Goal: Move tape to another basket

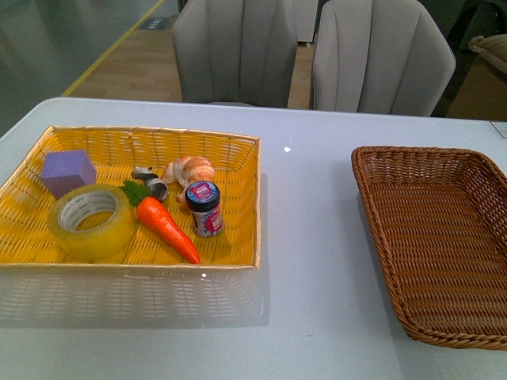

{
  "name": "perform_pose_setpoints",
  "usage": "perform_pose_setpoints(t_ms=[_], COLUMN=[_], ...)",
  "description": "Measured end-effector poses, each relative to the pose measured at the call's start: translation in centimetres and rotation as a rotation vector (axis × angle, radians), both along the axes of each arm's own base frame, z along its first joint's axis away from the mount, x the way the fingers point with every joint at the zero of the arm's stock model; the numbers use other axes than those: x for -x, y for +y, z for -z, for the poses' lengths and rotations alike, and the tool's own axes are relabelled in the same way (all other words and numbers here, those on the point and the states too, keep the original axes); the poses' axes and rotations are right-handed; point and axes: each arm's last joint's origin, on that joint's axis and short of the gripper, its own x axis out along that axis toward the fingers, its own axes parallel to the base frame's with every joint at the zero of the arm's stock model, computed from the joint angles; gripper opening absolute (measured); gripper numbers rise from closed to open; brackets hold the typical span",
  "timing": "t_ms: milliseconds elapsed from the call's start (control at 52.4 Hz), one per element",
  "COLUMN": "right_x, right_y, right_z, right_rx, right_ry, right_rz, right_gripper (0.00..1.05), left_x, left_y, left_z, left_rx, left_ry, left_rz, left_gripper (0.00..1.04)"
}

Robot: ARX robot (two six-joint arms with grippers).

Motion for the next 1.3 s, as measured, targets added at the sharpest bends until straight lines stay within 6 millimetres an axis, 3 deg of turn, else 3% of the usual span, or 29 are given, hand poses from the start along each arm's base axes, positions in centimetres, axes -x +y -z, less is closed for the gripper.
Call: perform_pose_setpoints(t_ms=[458, 706, 896, 953, 992, 1049, 1201, 1297], right_x=[0.0, 0.0, 0.0, -0.1, -0.7, -1.8, -7.1, -11.1], right_y=[0.0, 0.0, 0.0, 0.0, -0.4, -1.0, -3.7, -5.2], right_z=[0.0, 0.0, 0.0, 0.3, 0.5, 0.3, -2.0, -1.5], right_rx=[0.0, 0.0, 0.0, 0.007, -0.022, -0.047, 0.037, 0.104], right_ry=[0.0, 0.0, 0.0, 0.126, 0.235, 0.255, 0.184, 0.207], right_rz=[0.0, 0.0, 0.0, -0.142, -0.269, -0.331, -0.222, -0.163], right_gripper=[0.02, 0.46, 0.95, 0.95, 0.96, 0.96, 0.96, 0.96], left_x=[0.0, 0.0, 0.0, 0.0, 0.0, 0.0, 0.0, 0.0], left_y=[0.0, 0.0, 0.0, 0.0, 0.0, 0.0, 0.0, 0.0], left_z=[0.0, 0.0, 0.0, 0.0, 0.0, 0.0, 0.0, 0.0], left_rx=[0.0, 0.0, 0.0, 0.0, 0.0, 0.0, 0.0, 0.0], left_ry=[0.0, 0.0, 0.0, 0.0, 0.0, 0.0, 0.0, 0.0], left_rz=[0.0, 0.0, 0.0, -0.001, 0.001, 0.0, 0.0, 0.0], left_gripper=[0.96, 0.96, 0.96, 0.96, 0.96, 0.96, 0.96, 0.96])
